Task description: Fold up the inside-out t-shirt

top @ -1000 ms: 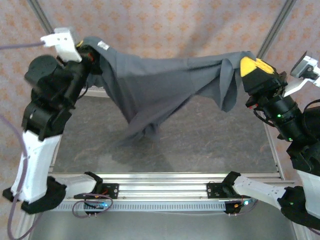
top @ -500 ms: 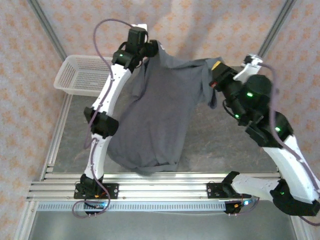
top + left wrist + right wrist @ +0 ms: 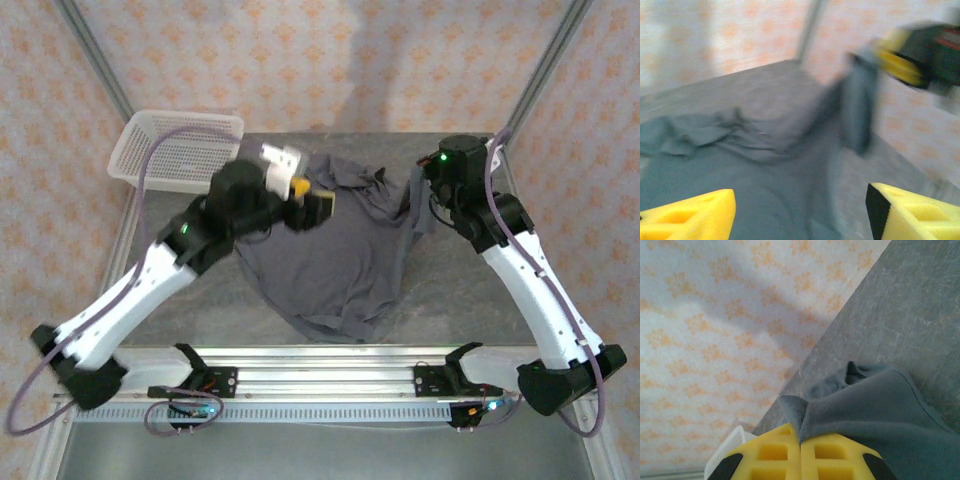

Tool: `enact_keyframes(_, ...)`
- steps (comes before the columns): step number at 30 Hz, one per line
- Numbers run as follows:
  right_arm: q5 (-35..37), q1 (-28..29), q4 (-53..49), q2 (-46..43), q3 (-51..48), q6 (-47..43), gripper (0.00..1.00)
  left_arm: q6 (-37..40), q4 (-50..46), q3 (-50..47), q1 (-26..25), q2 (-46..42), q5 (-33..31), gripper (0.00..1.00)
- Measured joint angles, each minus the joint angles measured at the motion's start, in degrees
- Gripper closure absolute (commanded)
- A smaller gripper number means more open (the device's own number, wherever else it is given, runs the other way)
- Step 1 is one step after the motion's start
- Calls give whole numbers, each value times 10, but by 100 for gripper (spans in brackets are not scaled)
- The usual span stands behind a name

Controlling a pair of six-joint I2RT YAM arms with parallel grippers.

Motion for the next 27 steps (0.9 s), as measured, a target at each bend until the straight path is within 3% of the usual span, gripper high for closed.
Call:
enact_keyframes(3,-7,-12,0,7,18,-1,100,3,40,-90,-83,-16,-20,39)
enact_keyframes(11,-17,-17,-19,25,43,-67,100,-56,28,-173,-265,183,-117,43)
enact_keyframes(19,-41,-17,-33,31,42,-112,100,-134,31,-113,-307,347,-168,48)
enact_keyframes(20,-43,-17,-33,31,40,-114,100,-142,35,-112,-307,363,-173,52)
enact_keyframes(24,-47,-17,-36,31,30,-121,100,-165,32,-112,-309,395,-212,90)
enact_keyframes(27,-30,-19,-45,29,27,-129,100,-175,25,-118,-309,377,-253,97)
